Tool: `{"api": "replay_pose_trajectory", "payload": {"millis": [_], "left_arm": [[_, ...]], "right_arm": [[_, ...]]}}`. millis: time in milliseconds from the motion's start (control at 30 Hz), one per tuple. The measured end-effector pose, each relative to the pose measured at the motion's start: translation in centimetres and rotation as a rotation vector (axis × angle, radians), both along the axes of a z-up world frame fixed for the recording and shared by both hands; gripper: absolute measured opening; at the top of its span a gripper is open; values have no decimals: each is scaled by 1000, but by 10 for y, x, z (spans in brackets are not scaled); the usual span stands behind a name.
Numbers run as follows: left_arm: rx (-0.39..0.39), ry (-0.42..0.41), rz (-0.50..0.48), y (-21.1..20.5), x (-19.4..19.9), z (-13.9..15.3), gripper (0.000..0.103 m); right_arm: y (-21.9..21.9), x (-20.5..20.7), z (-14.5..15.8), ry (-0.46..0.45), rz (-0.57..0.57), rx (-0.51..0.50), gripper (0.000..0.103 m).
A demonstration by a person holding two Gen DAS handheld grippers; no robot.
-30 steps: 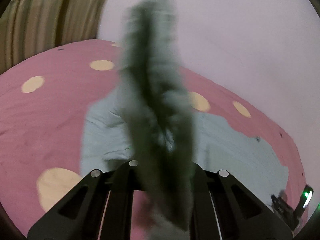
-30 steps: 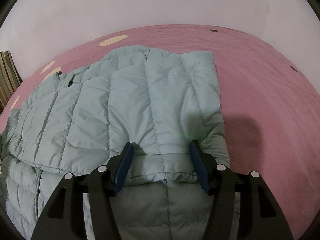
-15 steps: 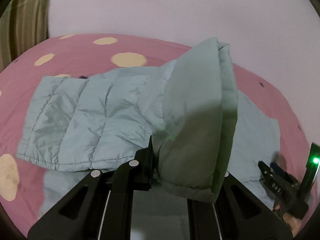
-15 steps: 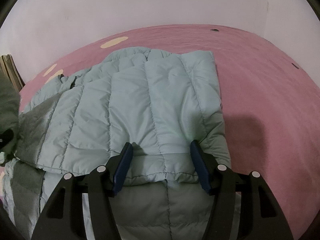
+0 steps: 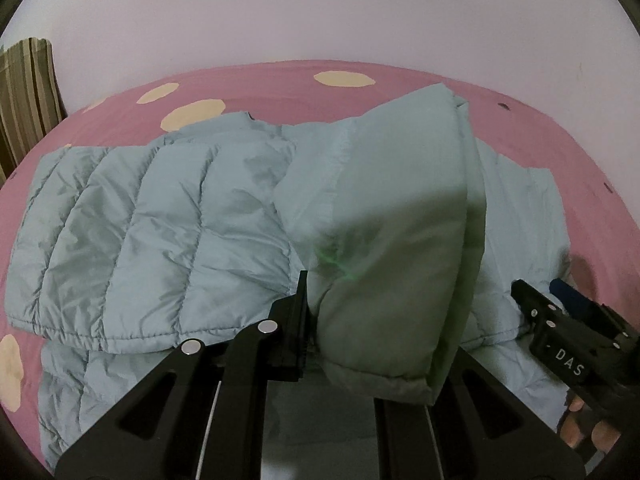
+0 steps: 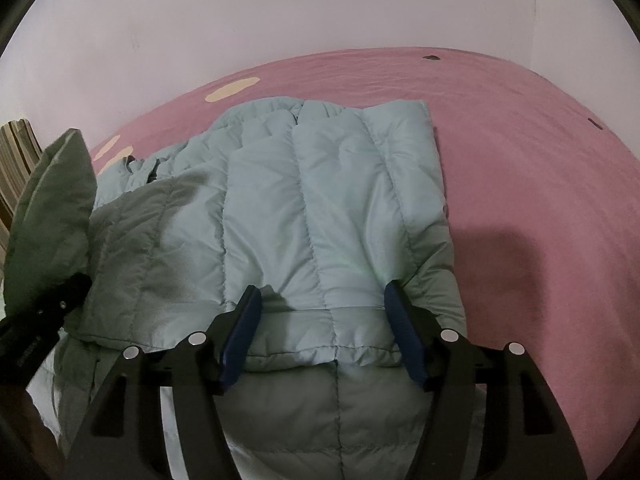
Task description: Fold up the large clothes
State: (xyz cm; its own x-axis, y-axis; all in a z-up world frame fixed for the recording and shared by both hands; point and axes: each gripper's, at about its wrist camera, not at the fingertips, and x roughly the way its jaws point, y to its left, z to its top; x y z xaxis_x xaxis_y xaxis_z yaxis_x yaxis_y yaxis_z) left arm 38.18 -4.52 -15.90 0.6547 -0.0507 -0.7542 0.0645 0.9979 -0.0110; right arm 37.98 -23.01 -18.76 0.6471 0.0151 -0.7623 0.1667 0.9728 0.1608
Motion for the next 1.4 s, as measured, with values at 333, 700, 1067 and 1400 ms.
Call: {"api": "replay_pose_trajectory", "payload": {"millis": [333, 700, 1067, 1400], "left_arm": [[67, 26, 2, -16, 6, -5, 10], [59, 15, -6, -18, -4, 1, 49], [-16, -38, -20, 13, -46, 42, 64], [-53, -82, 193, 126, -74, 56, 66]], "right_arm": [[0, 0, 0, 1, -1, -3, 64], [1, 2, 0, 6, 0, -18, 65], [4, 3, 9, 17, 1, -42, 65], [33, 1, 56, -52, 33, 158, 65]]}}
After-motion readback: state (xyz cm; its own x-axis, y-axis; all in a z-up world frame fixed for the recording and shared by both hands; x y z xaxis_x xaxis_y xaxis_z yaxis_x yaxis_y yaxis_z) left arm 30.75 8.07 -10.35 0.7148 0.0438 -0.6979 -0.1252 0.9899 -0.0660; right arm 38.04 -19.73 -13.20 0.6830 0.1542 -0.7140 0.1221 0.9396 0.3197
